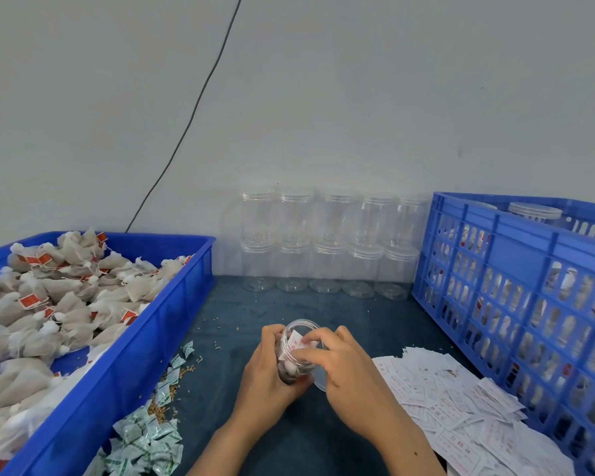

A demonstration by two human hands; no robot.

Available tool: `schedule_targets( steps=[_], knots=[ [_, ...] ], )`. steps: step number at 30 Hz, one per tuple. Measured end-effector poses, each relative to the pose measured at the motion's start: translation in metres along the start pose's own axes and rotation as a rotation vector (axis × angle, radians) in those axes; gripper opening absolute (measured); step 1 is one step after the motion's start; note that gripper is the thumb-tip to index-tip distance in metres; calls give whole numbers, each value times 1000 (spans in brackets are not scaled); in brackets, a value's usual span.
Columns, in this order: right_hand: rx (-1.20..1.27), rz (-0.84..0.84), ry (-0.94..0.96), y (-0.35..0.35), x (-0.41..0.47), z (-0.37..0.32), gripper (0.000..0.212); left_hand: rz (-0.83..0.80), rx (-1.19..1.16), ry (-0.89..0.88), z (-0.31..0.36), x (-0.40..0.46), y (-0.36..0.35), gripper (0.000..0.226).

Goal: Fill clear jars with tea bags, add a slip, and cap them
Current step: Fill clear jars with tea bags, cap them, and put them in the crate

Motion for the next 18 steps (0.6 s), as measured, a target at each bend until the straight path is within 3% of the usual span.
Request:
schedule_targets(
  steps=[2,5,8,10,14,18],
  knots=[
    [110,65,5,4,0,-3,51,15,-8,4,0,0,1,62],
    [375,306,-74,19,-3,3,55,47,-26,26,-2,2,4,65],
    [407,441,-211,20,-7,22,63,77,-39,48,-6,3,6,67],
    [299,337,-335,8,-8,35,63,88,-38,60,-8,3,6,69],
    [99,-16,-456,-27,-12,51,102,97,-30,62,-9,2,5,72],
    [34,-58,-508,-38,-14,58,101,93,-27,60,-8,2,5,72]
  ],
)
Point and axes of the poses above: each hand's wrist, its own x-axis towards the middle knuckle, its own y-axis out of the back of the hand, z = x × y, the point moved 6 cm from there along x, towards the middle knuckle, and after that the axes turned 4 degrees about x, right-handed, at the moved point
